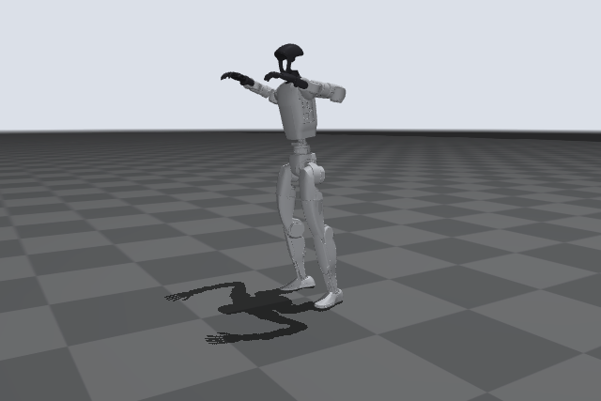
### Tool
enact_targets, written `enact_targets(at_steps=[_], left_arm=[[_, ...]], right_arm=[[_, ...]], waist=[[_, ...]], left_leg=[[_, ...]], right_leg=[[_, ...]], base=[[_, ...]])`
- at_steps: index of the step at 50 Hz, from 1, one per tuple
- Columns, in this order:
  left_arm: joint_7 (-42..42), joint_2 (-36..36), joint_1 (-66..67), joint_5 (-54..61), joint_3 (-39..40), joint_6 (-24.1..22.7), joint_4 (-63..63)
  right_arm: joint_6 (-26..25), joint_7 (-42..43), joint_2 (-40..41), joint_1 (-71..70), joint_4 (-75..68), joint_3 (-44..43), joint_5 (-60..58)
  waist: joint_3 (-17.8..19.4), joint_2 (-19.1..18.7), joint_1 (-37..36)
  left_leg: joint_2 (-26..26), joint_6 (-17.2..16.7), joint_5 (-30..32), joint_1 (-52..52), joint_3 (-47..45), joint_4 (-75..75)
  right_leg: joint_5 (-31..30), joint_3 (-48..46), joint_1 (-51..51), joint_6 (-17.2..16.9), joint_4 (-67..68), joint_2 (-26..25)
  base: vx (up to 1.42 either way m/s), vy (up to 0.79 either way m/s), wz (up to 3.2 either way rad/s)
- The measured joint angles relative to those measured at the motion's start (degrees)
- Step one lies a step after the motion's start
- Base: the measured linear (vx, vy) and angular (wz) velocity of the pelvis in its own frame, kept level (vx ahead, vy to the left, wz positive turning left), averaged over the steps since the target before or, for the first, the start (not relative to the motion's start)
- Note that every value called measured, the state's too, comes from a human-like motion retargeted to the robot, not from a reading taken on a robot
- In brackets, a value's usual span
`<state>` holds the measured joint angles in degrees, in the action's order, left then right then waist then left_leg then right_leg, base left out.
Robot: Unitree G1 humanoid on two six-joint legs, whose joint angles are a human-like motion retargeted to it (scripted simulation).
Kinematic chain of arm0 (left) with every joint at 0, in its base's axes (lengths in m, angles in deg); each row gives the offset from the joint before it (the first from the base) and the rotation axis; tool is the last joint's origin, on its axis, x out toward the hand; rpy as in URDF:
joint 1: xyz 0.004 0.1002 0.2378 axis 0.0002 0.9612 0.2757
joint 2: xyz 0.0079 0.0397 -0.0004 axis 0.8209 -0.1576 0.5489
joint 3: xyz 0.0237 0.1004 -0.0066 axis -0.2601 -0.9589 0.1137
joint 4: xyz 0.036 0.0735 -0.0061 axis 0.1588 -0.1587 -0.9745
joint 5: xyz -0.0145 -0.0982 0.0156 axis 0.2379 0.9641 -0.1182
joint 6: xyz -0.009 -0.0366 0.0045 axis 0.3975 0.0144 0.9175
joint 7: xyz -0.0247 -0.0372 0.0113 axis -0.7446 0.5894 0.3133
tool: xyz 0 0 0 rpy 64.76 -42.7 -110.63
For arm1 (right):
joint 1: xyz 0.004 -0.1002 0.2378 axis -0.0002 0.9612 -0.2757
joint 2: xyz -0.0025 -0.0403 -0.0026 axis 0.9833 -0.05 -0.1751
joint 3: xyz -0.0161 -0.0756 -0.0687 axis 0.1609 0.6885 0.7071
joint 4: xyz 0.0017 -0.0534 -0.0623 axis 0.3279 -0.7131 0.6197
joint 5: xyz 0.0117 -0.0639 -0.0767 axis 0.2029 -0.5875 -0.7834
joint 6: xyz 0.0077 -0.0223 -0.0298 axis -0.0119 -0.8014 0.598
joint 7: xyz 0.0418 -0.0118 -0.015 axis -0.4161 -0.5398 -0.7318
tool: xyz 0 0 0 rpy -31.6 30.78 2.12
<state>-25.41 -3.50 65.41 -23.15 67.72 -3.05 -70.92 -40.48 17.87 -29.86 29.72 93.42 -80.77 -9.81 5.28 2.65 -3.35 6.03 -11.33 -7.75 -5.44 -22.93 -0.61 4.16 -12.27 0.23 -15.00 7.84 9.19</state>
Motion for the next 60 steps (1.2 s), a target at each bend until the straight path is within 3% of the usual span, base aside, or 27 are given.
enact_targets(at_steps=[10, 14, 19, 20, 22, 26, 30, 35, 40, 42, 52, 55, 57, 60], left_arm=[[1.1, -5.0, -23.1, 1.1, -30.5, 1.2, -8.6], [0.8, -7.9, -31.6, 2.0, -42.2, 1.2, -11.9], [3.6, -12.2, -43.4, 3.9, -56.9, 1.3, -16.1], [4.4, -13.2, -45.8, 4.3, -59.9, 1.3, -17.3], [3.9, -16.6, -49.2, 9.9, -64.3, 6.4, -20.1], [4.7, -21.8, -56.3, 9.2, -73.0, 8.3, -29.0], [4.7, -27.8, -66.2, 8.0, -80.1, 10.7, -40.1], [9.1, -35.4, -78.2, 8.9, -82.8, 13.1, -55.5], [17.0, -40.8, -89.6, 13.7, -82.2, 14.8, -70.1], [20.1, -39.5, -95.6, 16.4, -86.2, 14.4, -75.7], [22.4, -31.7, -119.6, 22.6, -93.2, 16.8, -91.3], [18.9, -29.8, -126.0, 24.9, -94.5, 18.7, -95.4], [15.1, -29.8, -127.4, 23.3, -94.7, 20.0, -94.8], [11.0, -30.7, -128.7, 24.0, -98.6, 17.5, -92.9]], right_arm=[[-1.1, -3.4, 0.8, -21.4, -1.5, 34.0, -2.1], [-0.4, -1.9, 2.6, -31.7, -5.8, 48.5, -6.5], [-1.9, 6.3, 9.2, -51.2, -14.4, 70.8, -10.7], [-2.5, 8.1, 11.3, -55.6, -16.7, 75.6, -10.8], [-7.5, 18.2, 17.8, -67.6, -24.9, 92.7, -17.9], [-8.9, 24.9, 31.3, -78.4, -37.1, 105.6, -13.4], [-10.5, 27.1, 42.4, -86.2, -49.8, 110.4, -13.3], [-13.7, 28.9, 54.1, -95.3, -64.7, 109.0, -14.6], [-14.0, 34.2, 63.1, -101.4, -72.1, 104.6, -5.1], [-12.7, 36.5, 67.8, -105.7, -73.5, 108.0, 2.0], [-8.7, 37.9, 70.4, -112.8, -64.1, 114.0, 1.5], [-8.6, 38.1, 70.7, -113.8, -62.2, 114.4, 1.2], [-9.3, 36.7, 68.2, -112.6, -60.2, 112.5, -0.9], [-7.9, 36.8, 70.1, -113.3, -60.6, 114.1, 4.1]], waist=[[8.4, 1.1, 1.3], [13.8, 1.9, 0.8], [22.2, 3.6, 0.8], [23.6, 3.8, 1.0], [24.3, 3.0, 0.7], [24.5, 2.4, 2.8], [24.5, 2.3, 4.1], [24.5, 3.2, 6.1], [24.5, 4.2, 8.5], [24.5, 6.8, 11.0], [24.5, 11.0, 20.7], [24.5, 11.9, 23.5], [24.5, 10.6, 23.8], [24.5, 12.1, 25.0]], left_leg=[[-0.5, 2.7, 0.2, 2.4, 2.0, -3.7], [-0.8, 4.3, 1.9, 6.3, 2.6, -6.3], [-1.8, 5.1, 3.6, 12.5, 3.6, -5.5], [-1.9, 4.9, 3.9, 13.9, 3.8, -4.2], [2.2, -0.7, 8.6, 16.7, 3.1, 2.5], [4.1, -3.4, 13.2, 25.5, 4.6, 5.6], [3.2, -3.7, 17.7, 35.7, 4.2, 5.6], [1.3, -3.7, 20.3, 47.9, 2.8, 5.6], [1.5, -3.7, 22.4, 58.1, 2.5, 5.6], [1.8, -3.7, 23.1, 61.7, 2.0, 5.6], [4.5, -3.6, 27.7, 75.2, 2.9, 5.6], [4.6, -3.6, 28.1, 77.7, 2.9, 5.5], [4.6, -3.7, 28.3, 79.2, 3.5, 5.4], [4.3, -3.7, 28.2, 79.6, 2.2, 5.5]], right_leg=[[0.8, -0.8, 1.8, 0.0, 4.6, 1.9], [-0.4, -0.4, 4.0, 0.1, 4.0, 2.5], [-3.2, 0.4, 8.2, 0.0, 1.9, 2.9], [-4.1, 0.5, 9.4, 0.0, 1.2, 2.6], [-7.5, -0.1, 13.2, 0.0, -2.5, -3.6], [-11.6, -0.3, 20.0, 0.0, -6.5, -6.5], [-15.8, 0.5, 28.8, 0.0, -9.3, -6.5], [-20.4, 1.8, 40.7, 0.0, -11.5, -5.1], [-23.6, 2.1, 50.4, 0.0, -12.8, -5.7], [-24.3, 3.0, 54.4, 0.0, -12.8, -5.9], [-26.3, 2.2, 67.4, 0.0, -12.8, -7.9], [-26.5, 2.2, 69.7, 0.0, -12.8, -7.9], [-26.4, 1.4, 70.8, 0.0, -12.8, -7.9], [-26.8, 2.3, 71.8, 0.0, -12.8, -7.8]], base=[[-0.06, -0.04, 0.12], [-0.19, -0.07, 0.01], [-0.25, -0.04, -0.07], [-0.33, -0.23, -0.39], [-0.37, -0.37, -0.61], [-0.24, 0.04, -0.23], [-0.23, 0.24, -0.15], [-0.16, 0.21, -0.09], [-0.08, 0.05, -0.17], [-0.03, -0.01, -0.32], [0.01, -0.05, -0.12], [0.0, 0.0, 0.0], [0.0, 0.0, 0.0], [0.0, 0.0, 0.0]])
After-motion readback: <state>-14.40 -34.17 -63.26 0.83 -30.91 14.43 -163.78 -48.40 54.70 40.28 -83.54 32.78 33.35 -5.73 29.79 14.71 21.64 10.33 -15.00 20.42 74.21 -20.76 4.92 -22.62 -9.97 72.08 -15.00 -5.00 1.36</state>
